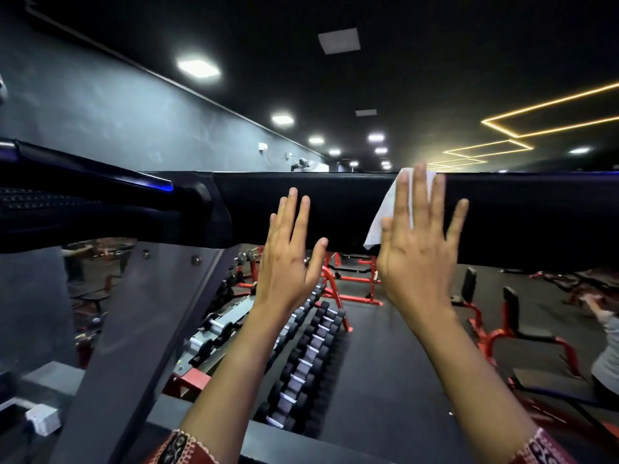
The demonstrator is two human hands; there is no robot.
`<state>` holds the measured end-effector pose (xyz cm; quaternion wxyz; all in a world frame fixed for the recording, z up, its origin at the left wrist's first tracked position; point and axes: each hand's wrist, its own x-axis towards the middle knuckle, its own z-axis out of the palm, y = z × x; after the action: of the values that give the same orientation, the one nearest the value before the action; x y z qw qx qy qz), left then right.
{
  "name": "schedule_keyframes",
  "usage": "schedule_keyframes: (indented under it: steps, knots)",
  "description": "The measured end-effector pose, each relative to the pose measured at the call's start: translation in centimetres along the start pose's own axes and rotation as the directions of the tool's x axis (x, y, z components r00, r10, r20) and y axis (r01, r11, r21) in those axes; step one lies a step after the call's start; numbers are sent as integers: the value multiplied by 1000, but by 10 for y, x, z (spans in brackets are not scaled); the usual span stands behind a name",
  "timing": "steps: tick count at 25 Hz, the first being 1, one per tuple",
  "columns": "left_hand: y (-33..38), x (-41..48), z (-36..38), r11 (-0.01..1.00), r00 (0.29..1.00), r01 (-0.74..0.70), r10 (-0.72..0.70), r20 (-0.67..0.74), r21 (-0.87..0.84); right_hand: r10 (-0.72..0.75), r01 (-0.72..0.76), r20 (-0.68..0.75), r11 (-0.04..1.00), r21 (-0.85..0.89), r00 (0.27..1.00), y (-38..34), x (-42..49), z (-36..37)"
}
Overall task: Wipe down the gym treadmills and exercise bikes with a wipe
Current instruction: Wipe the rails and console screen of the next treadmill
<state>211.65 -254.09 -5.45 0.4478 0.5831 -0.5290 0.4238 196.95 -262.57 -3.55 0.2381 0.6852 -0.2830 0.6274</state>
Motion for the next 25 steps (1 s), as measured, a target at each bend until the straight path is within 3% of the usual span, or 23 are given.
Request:
schedule_keyframes:
  steps: [3, 4, 7, 8, 11, 12, 16, 17, 20, 21, 24, 25]
  knots:
    - [17, 0, 8, 998, 999, -50, 50, -5, -26, -216, 216, 16, 976, -24, 976, 2, -10, -1]
    - [22, 0, 10, 997, 998, -68, 68, -5, -33, -212, 212, 8, 976, -45, 977, 15, -7, -4]
    - [36, 1, 20, 994, 996, -93, 92, -22, -54, 71, -72, -40, 997, -13, 997, 47, -10, -20]
    - [41, 1, 23, 994, 996, -86, 83, -35, -68, 85, -85, -41, 996, -1, 996, 48, -16, -22]
    - [58, 6, 35, 992, 995, -79, 72, -71, -96, -179, 179, -12, 984, -27, 984, 46, -19, -18]
    - [64, 7, 38, 991, 993, -94, 86, -78, -100, -197, 196, -9, 979, -52, 980, 58, -13, -20]
    - [87, 9, 51, 983, 984, -153, 142, -109, -105, 164, -166, -97, 986, -12, 982, 99, -17, -42]
    - [93, 10, 54, 982, 982, -160, 148, -118, -101, 147, -147, -92, 989, 6, 985, 97, -23, -43]
    - [114, 15, 64, 976, 972, -203, 192, -134, -77, -128, 126, -29, 990, -56, 991, 103, -22, -41]
    - [119, 16, 67, 969, 965, -238, 228, -128, -71, -117, 113, -45, 989, -90, 992, 115, -16, -43]
    - [132, 17, 71, 943, 940, -329, 323, -112, -43, 181, -190, -152, 981, -43, 972, 138, -16, -55]
    - [135, 18, 73, 942, 937, -334, 327, -121, -38, 193, -197, -157, 980, -13, 969, 136, -19, -55]
